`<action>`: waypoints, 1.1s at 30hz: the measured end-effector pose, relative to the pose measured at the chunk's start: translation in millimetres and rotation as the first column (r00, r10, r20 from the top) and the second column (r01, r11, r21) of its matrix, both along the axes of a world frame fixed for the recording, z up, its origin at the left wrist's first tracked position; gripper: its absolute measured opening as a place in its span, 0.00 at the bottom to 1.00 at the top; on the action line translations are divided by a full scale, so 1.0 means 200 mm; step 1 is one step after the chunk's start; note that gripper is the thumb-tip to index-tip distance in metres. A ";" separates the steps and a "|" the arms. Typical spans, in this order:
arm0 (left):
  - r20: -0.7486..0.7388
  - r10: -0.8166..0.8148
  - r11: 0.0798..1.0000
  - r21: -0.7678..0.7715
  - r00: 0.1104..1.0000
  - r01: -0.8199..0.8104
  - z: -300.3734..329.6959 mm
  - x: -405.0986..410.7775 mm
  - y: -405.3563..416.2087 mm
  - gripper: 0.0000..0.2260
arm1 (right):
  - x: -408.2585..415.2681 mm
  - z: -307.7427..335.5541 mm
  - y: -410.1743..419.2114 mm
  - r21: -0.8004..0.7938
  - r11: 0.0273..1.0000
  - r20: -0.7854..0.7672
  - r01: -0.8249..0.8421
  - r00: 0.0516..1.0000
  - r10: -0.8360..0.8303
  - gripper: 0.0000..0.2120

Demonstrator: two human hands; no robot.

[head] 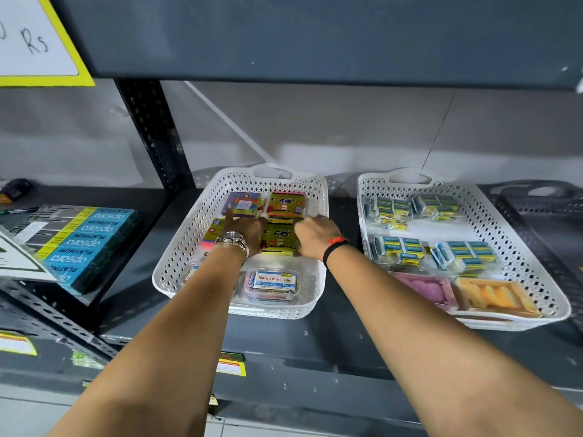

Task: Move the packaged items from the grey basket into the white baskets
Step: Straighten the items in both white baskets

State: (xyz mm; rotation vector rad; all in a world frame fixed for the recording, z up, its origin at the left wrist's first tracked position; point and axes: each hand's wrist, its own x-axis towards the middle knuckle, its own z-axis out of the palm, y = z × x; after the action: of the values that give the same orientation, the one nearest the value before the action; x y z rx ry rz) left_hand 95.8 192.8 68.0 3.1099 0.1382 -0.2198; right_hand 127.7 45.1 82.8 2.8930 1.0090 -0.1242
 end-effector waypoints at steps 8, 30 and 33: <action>0.074 0.027 0.994 0.101 0.997 -0.034 0.23 0.02 -0.22 0.17 | 0.09 0.20 -0.35 0.286 0.957 0.174 0.057 0.979 -0.110 0.17; -0.143 -0.203 0.975 0.066 0.969 0.214 -0.01 0.25 -0.95 0.36 | 0.22 -0.06 -1.12 0.063 0.957 -0.389 0.282 0.890 -0.236 0.39; -0.136 -0.198 0.976 0.068 0.971 0.209 0.00 0.25 -0.96 0.34 | 0.23 -0.08 -1.13 0.058 0.964 -0.380 0.260 0.899 -0.219 0.38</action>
State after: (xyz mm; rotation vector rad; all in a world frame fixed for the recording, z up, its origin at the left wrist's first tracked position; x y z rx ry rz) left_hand 146.2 0.4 67.1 3.1887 -0.1768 -0.4299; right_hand 173.8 -181.0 67.7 3.1557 0.7068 -0.6765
